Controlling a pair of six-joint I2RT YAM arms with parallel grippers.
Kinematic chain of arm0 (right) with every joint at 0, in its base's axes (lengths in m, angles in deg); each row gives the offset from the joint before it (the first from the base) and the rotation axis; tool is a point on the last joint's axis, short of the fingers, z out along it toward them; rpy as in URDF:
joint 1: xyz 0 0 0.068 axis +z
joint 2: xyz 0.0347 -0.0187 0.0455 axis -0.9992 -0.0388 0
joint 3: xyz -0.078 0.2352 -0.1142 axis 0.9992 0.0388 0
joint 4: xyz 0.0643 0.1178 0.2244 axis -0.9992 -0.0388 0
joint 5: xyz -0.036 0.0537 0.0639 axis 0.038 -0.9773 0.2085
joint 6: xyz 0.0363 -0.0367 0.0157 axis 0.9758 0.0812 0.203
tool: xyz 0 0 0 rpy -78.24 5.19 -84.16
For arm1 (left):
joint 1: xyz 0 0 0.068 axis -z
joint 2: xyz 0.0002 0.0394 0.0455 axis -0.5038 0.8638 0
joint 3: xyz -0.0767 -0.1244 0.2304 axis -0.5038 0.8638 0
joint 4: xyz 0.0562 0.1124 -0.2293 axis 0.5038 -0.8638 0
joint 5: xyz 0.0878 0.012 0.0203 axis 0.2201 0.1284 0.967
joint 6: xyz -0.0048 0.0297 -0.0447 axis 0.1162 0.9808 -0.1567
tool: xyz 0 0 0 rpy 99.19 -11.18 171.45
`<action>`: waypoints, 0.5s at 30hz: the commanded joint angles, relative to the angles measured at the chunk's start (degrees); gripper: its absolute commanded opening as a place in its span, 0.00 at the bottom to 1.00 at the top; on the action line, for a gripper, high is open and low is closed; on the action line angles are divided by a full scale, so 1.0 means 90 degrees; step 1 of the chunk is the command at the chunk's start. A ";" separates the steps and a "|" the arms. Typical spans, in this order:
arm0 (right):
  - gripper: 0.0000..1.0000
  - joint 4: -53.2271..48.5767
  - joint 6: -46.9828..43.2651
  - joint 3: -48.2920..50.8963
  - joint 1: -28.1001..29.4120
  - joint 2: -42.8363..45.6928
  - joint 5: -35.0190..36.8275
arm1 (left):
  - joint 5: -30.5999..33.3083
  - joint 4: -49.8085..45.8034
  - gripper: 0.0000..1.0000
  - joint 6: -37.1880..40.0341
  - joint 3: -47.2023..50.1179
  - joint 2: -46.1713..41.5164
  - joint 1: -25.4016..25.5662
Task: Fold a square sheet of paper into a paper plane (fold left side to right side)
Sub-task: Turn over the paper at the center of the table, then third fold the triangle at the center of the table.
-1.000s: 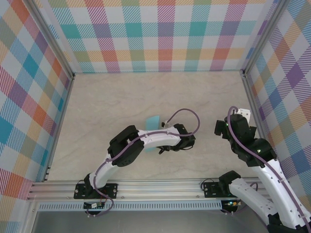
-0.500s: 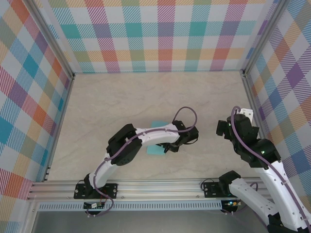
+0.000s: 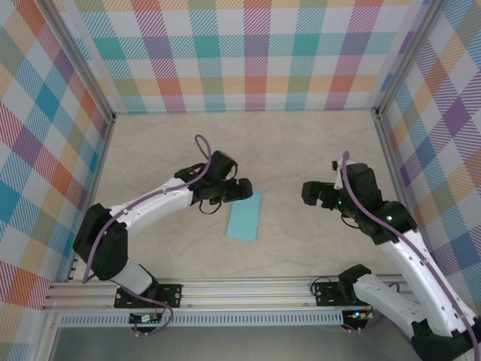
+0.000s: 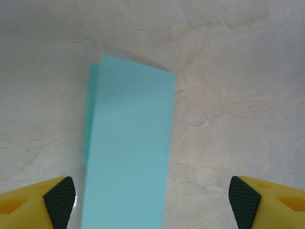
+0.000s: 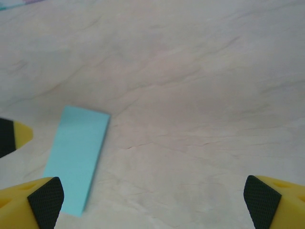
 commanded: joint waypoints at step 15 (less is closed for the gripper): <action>1.00 0.2011 0.0097 0.1112 0.0894 -0.0923 -0.1935 | -0.2598 0.3064 0.57 -0.0336 0.0950 0.1588 -0.0882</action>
